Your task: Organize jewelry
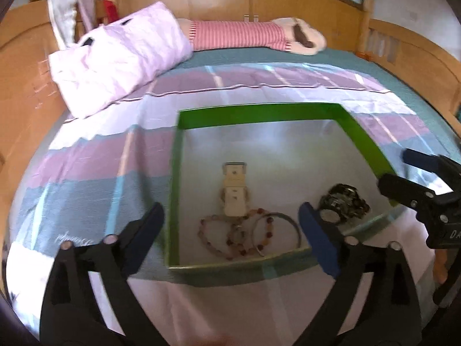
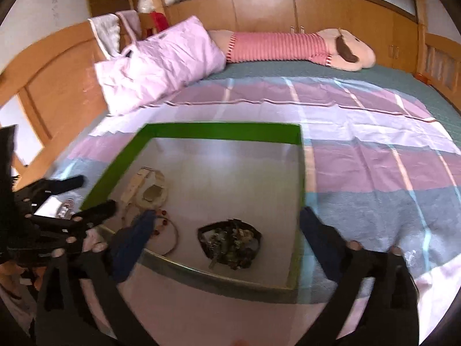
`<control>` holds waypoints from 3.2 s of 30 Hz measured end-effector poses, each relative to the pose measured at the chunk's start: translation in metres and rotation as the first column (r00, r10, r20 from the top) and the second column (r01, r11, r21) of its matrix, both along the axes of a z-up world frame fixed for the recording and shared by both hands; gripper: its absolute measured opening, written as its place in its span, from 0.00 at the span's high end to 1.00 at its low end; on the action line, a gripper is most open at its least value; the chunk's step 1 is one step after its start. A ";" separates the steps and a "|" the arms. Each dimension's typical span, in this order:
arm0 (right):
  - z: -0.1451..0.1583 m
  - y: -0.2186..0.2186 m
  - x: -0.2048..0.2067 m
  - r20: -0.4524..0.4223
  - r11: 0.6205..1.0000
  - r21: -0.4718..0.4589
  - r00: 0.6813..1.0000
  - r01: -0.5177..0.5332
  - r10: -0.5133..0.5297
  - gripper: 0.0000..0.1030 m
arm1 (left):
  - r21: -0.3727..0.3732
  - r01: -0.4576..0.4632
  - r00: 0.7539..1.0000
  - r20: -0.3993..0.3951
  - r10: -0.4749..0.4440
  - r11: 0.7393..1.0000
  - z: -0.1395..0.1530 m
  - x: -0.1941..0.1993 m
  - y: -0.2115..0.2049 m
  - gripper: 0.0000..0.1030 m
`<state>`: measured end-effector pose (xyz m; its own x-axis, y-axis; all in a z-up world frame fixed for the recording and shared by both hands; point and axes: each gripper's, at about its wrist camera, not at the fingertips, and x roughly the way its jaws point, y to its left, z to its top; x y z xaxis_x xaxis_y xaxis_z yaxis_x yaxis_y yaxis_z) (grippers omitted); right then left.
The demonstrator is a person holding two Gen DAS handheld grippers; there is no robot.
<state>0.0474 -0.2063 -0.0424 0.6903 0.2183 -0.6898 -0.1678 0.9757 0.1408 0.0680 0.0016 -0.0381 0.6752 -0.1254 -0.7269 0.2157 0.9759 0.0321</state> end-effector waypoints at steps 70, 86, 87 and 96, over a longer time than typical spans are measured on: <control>-0.007 0.013 -0.001 0.013 0.997 -0.072 1.000 -0.009 0.010 0.01 | 0.057 -0.002 1.000 -0.020 0.003 0.998 -0.008 -0.003 -0.014 0.02; -0.008 0.013 -0.001 0.013 0.997 -0.075 1.000 -0.014 0.015 0.01 | 0.046 -0.011 0.999 -0.030 0.012 0.999 -0.011 -0.003 -0.014 0.02; -0.008 0.012 0.000 0.013 0.997 -0.075 1.000 -0.014 0.015 0.01 | 0.046 -0.012 0.999 -0.030 0.013 0.999 -0.011 -0.003 -0.014 0.02; -0.008 0.012 0.000 0.014 0.997 -0.076 1.000 -0.017 0.018 0.01 | 0.033 -0.019 0.999 -0.029 0.020 0.999 -0.009 -0.004 -0.014 0.02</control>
